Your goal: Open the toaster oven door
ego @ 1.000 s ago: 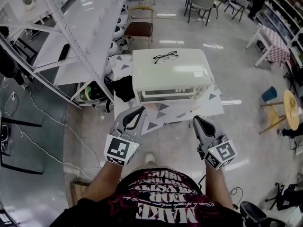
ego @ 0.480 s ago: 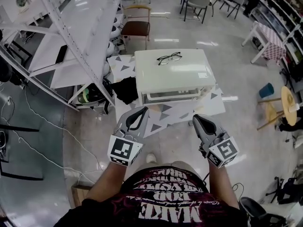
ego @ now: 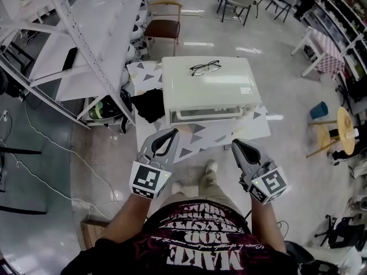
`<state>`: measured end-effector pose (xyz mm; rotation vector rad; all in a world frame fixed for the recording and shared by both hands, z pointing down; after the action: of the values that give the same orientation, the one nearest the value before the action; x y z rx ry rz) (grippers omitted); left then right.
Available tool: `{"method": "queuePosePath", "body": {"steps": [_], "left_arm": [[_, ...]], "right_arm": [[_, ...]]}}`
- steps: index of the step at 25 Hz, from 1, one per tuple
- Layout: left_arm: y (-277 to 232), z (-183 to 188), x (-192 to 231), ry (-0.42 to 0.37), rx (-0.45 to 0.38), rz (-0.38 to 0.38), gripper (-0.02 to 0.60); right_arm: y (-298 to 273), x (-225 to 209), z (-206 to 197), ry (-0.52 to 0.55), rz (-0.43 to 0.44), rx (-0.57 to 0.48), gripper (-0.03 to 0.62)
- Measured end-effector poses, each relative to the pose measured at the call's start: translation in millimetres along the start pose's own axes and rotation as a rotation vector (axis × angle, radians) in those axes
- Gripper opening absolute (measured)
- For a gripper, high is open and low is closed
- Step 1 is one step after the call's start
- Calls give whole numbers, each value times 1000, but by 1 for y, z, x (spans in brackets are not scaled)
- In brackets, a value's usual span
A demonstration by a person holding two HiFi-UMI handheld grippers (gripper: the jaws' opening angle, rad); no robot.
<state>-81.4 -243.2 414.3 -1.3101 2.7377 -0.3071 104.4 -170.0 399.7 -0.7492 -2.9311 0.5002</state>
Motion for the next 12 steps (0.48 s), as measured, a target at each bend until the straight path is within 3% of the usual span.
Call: {"method": "queuePosePath", "body": {"steps": [12], "left_arm": [[-21,-4,5,-21,47,39,6]], "right_arm": [[-33,-18,2,-18,89,-31,28]]}}
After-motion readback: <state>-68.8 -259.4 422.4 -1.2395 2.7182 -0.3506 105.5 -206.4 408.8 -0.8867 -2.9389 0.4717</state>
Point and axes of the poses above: the fingertips, and each gripper's own axes: y backward along the fingers, x to its left, z out of its top, the point moved 3 cm from there along y, backward along the fingers, and after that the axes turned 5 degrees about x, right-handed, at the moved point
